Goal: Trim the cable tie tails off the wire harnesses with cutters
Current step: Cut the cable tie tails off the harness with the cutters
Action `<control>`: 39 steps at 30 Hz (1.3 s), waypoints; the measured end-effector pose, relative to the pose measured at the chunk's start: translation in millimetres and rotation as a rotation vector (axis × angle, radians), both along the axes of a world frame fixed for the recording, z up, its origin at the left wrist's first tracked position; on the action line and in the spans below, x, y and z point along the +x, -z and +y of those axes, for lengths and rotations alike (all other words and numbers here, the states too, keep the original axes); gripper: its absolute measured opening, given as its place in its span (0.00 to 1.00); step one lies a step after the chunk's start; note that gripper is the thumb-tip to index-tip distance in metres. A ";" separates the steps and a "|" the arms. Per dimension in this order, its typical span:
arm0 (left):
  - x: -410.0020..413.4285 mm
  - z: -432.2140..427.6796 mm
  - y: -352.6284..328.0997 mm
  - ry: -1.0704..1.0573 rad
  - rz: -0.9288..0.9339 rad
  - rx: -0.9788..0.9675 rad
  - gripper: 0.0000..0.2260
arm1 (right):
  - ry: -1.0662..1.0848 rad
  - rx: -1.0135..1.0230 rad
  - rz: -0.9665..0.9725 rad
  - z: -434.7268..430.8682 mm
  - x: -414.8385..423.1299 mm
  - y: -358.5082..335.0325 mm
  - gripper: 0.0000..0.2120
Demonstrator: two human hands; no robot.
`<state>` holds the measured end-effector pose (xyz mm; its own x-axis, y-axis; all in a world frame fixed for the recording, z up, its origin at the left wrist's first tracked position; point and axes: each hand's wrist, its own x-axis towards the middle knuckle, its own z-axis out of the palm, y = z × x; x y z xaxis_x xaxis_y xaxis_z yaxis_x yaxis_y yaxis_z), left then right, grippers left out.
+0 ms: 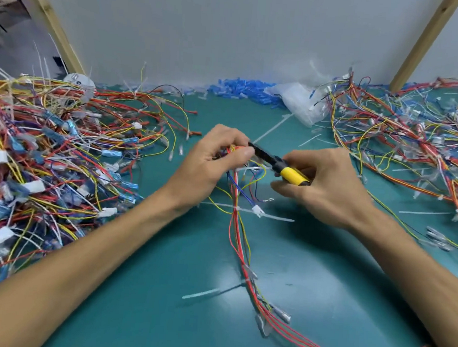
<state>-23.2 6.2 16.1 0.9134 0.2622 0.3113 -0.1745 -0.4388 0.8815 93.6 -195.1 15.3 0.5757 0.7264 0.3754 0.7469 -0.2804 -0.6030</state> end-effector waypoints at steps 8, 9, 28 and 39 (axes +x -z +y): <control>-2.5 9.1 5.9 -0.003 -0.120 0.185 0.09 | 0.008 0.018 -0.137 1.5 -2.0 3.9 0.07; -3.1 8.5 6.7 0.013 -0.133 0.173 0.09 | 0.004 0.030 -0.146 1.6 -2.7 4.3 0.07; -5.9 1.3 8.2 0.159 -0.079 -0.250 0.05 | -0.023 0.148 -0.002 5.5 -6.8 10.5 0.15; -3.3 4.6 9.0 0.156 -0.037 -0.321 0.06 | -0.021 0.125 0.074 7.4 -8.1 12.0 0.17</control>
<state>-26.5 10.8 7.2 0.9397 0.2107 0.2694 -0.2521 -0.1056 0.9619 85.5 -187.8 3.4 0.5901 0.6892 0.4205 0.7040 -0.1843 -0.6859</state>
